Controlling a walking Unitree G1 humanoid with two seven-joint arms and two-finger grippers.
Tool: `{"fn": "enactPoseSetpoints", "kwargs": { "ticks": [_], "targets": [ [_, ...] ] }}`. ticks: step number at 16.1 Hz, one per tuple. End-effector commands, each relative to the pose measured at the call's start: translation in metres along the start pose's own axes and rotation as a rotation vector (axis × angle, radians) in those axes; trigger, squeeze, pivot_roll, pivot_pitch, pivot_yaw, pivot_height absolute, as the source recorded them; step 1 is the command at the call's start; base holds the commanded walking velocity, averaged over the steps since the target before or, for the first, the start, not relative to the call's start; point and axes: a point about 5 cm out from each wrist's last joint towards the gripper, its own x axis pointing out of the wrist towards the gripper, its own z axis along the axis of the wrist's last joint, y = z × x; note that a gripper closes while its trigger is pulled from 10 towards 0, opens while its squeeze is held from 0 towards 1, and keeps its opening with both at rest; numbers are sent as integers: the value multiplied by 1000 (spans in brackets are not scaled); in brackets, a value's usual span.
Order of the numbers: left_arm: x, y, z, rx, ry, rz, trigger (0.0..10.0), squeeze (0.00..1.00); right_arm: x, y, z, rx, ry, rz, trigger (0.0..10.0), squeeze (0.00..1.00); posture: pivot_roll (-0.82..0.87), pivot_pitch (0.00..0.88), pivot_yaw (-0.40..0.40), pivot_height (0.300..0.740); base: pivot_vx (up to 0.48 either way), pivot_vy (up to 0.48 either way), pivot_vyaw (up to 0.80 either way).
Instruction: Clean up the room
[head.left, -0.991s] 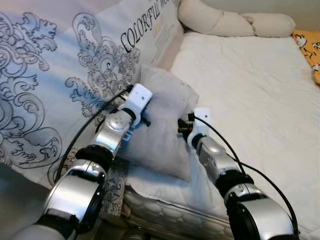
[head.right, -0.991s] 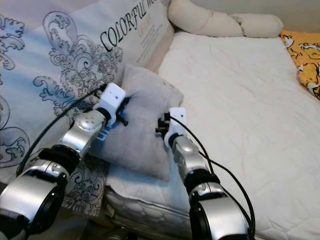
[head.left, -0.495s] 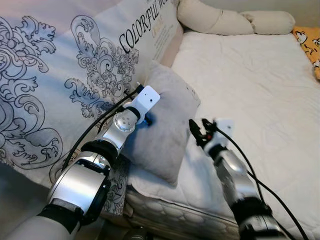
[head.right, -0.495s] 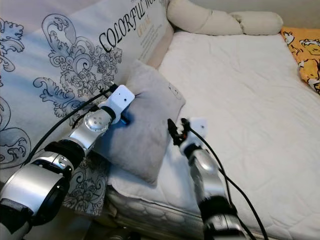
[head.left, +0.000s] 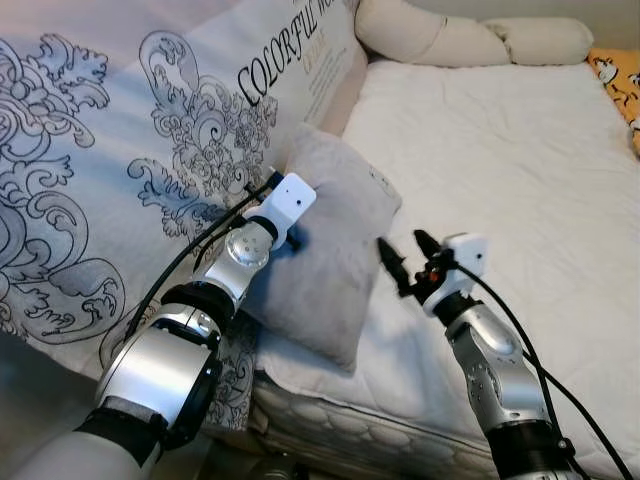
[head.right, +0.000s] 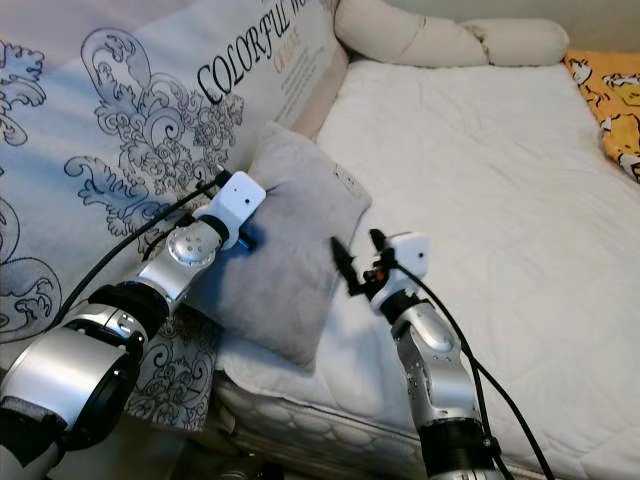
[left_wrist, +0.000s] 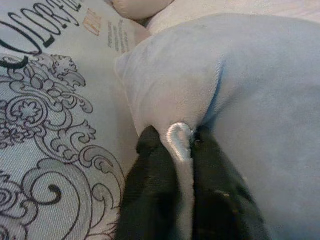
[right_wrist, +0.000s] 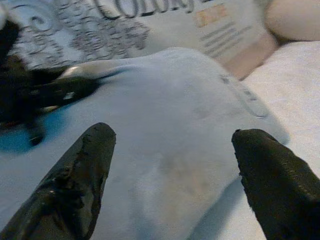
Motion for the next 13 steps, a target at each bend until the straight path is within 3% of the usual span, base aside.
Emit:
{"fn": "enactPoseSetpoints", "kwargs": {
  "ticks": [1,4,5,6,7,9,10,13],
  "targets": [
    [1,8,5,14,-27,15,10000,1000,1,5,3,10,-11,30,10000,1000,-8,0,134,740,0,0,0],
    [0,12,10,-44,-75,18,10000,1000,-6,3,7,4,-15,27,10000,1000,-22,0,139,740,0,0,0],
    [-2,4,17,-202,-160,-90,10000,1000,-12,0,13,4,-28,10,10000,1000,-27,0,139,740,0,0,0],
    [-7,7,24,-261,-247,-85,10000,1000,-16,-1,18,-8,-43,-13,10000,1000,-30,0,140,740,0,0,0],
    [-16,13,34,-333,-355,-28,10000,1000,-18,-1,24,-16,-69,-27,10000,1000,-25,0,135,740,0,0,0],
    [-29,19,42,-388,-426,0,10000,1000,-20,0,30,-28,-93,-41,10000,1000,-23,0,131,740,0,0,0],
    [-34,20,43,-397,-439,-3,10000,1000,-21,0,31,-33,-99,-47,10000,1000,-23,0,129,740,0,0,0],
    [-76,26,33,-514,-420,64,10000,1000,-27,6,44,-24,-130,-119,10000,1000,-21,0,109,740,0,0,0]
  ]
}}
